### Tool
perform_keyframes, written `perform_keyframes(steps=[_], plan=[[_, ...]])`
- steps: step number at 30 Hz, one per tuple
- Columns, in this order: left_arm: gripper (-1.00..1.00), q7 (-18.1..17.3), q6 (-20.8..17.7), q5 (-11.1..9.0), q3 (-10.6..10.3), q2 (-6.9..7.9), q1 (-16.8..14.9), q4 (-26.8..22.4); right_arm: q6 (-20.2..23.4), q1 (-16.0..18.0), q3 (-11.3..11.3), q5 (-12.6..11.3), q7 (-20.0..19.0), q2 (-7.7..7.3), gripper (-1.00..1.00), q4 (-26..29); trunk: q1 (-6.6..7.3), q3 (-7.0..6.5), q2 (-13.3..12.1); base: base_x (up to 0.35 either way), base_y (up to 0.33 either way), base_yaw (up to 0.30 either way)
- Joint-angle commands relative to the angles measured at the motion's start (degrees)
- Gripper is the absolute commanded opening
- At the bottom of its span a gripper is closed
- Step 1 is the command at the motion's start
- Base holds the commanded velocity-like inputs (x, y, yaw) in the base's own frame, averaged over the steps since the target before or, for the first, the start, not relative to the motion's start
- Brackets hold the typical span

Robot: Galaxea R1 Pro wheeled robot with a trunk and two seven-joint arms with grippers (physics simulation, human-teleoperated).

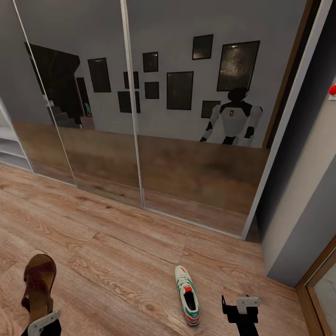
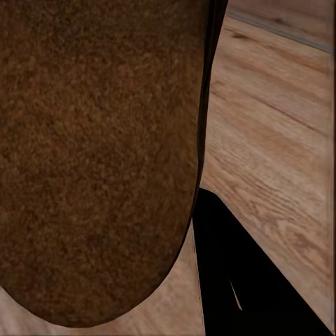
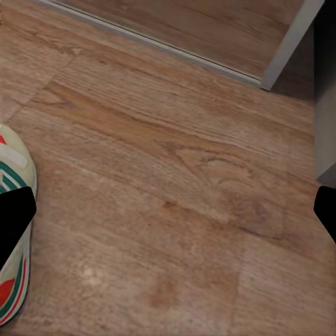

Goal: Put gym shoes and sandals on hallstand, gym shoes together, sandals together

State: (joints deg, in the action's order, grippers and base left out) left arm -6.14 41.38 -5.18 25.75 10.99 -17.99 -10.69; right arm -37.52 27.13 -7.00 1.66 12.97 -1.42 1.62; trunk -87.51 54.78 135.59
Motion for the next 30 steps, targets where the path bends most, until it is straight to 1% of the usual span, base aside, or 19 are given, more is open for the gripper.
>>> perform_keyframes(steps=[1,10,14,15,16,18,19,20,23,24,28,30], plan=[[-1.0,-0.57,-0.03,-0.36,0.21,-0.01,-0.37,0.08,-0.01,0.03,-0.47,0.19,0.56,0.02,1.0,-0.04,0.01,0.05,0.02,0.0,0.0,0.0],[-1.0,-0.32,-3.03,-0.23,0.1,-0.53,-3.31,0.07,-0.01,0.03,-0.47,0.19,0.49,0.16,1.0,-0.06,0.01,0.05,0.02,0.0,0.0,0.0],[-1.0,-0.15,-4.35,0.24,-0.24,-0.77,-4.62,-0.06,-0.01,0.03,-0.47,0.18,0.48,0.19,1.0,-0.11,0.01,0.05,0.02,0.0,0.0,0.0],[-1.0,-0.12,-19.62,6.41,-0.27,-0.79,-18.99,-0.05,-0.01,0.03,-0.47,0.18,0.48,0.19,1.0,-0.11,0.01,0.05,0.02,0.0,0.0,0.0],[-1.0,-0.1,-20.18,7.29,-0.28,-0.84,-19.68,-0.05,-0.01,0.03,-0.47,0.18,0.48,0.19,1.0,-0.1,0.01,0.05,0.02,0.0,0.0,0.0],[-1.0,-0.04,-23.12,10.59,-0.36,-1.42,-22.01,-0.04,-0.01,0.03,-0.47,0.17,0.48,0.21,1.0,-0.1,0.01,0.05,0.02,0.0,0.0,0.0],[-1.0,-0.02,-24.01,11.33,-0.39,-1.63,-22.45,-0.04,-0.01,0.03,-0.49,0.18,0.48,0.22,1.0,-0.11,0.01,0.05,0.02,0.0,0.0,0.0],[-1.0,0.06,-25.77,12.73,-0.49,-2.09,-23.19,-0.06,-0.01,0.03,-0.51,0.16,0.47,0.24,1.0,-0.11,0.01,0.05,0.02,0.0,0.0,0.0],[-1.0,0.16,-27.79,14.47,-0.59,-2.7,-24.19,-0.09,-0.01,0.03,-0.53,0.16,0.47,0.26,1.0,-0.12,0.01,0.05,0.02,0.0,0.0,0.0],[-1.0,0.19,-28.66,15.35,-0.6,-2.96,-24.84,-0.1,-0.01,0.03,-0.54,0.17,0.46,0.3,1.0,-0.12,0.01,0.05,0.02,0.0,0.0,0.0],[-1.0,0.25,-29.72,16.49,-0.61,-3.26,-26.03,-0.12,-0.01,0.03,-0.55,0.18,0.42,0.39,1.0,-0.12,0.01,0.05,0.02,0.0,0.0,0.0],[-1.0,0.29,-29.8,16.71,-0.6,-3.29,-26.26,-0.12,-0.01,0.03,-0.55,0.18,0.43,0.41,1.0,-0.12,0.01,0.05,0.02,0.0,0.0,0.0]])
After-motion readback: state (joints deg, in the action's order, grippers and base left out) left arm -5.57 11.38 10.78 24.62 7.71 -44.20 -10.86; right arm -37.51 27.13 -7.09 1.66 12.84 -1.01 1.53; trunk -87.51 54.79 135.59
